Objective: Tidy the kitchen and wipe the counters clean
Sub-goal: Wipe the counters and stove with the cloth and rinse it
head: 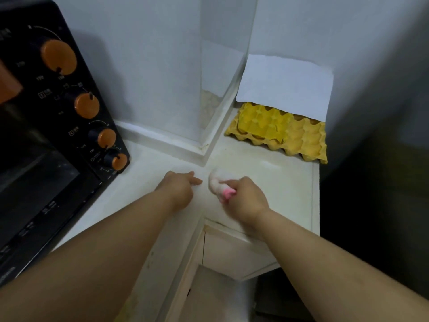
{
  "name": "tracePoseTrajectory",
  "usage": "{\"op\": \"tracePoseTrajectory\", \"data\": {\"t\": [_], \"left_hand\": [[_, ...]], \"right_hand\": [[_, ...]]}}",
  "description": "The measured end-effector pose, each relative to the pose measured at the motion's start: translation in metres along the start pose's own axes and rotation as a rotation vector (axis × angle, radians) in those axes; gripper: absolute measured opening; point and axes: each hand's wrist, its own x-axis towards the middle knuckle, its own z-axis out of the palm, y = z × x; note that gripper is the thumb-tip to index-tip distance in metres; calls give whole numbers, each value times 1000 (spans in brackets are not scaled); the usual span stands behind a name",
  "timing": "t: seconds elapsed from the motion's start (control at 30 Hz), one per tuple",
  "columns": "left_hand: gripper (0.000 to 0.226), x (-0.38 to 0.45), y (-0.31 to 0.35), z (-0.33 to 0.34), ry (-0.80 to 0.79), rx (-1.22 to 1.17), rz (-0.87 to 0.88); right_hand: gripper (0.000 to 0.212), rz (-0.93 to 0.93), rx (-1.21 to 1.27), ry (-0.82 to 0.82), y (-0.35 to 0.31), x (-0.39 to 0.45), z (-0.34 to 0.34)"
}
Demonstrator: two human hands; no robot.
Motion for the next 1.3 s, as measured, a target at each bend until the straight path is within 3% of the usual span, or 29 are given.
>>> {"op": "tracePoseTrajectory", "data": {"t": [0.13,0.23,0.33,0.53,0.6,0.7,0.8,0.87,0.93,1.0,1.03,1.17,1.3], "left_hand": [[71,-4,1,1,-45,-38,-39],[73,-3,-1,1,-47,-42,-34],[71,-4,-1,-2,-53,2,-4],[65,-8,9,-12,-88,165,35],[65,-11,13,-14,-109,206,41],[63,-13,15,-13,-117,239,37],[63,-14,15,-13,-129,238,33],[64,-16,16,-12,-138,234,26],[66,-17,17,-10,-147,240,21],[68,-19,18,-8,-148,267,25],[69,-20,18,-7,-146,277,26],[70,-21,19,-5,-116,316,34],[70,-20,17,-3,-117,324,50]], "right_hand": [[15,181,-34,125,35,15,-36],[44,284,-109,114,27,59,-44],[50,183,-133,48,-14,86,-25],[28,-22,-91,-67,-21,19,9],[16,1,36,-157,-16,-3,0],[18,200,435,-276,-13,-12,-30],[38,302,781,-204,-3,-6,-59],[42,339,529,-106,6,-6,-70],[63,451,93,101,21,-11,-75],[65,421,-11,297,24,-18,-72],[61,333,3,326,23,-19,-64],[37,77,-245,111,14,-15,-15],[27,250,-131,246,3,29,-14]]}}
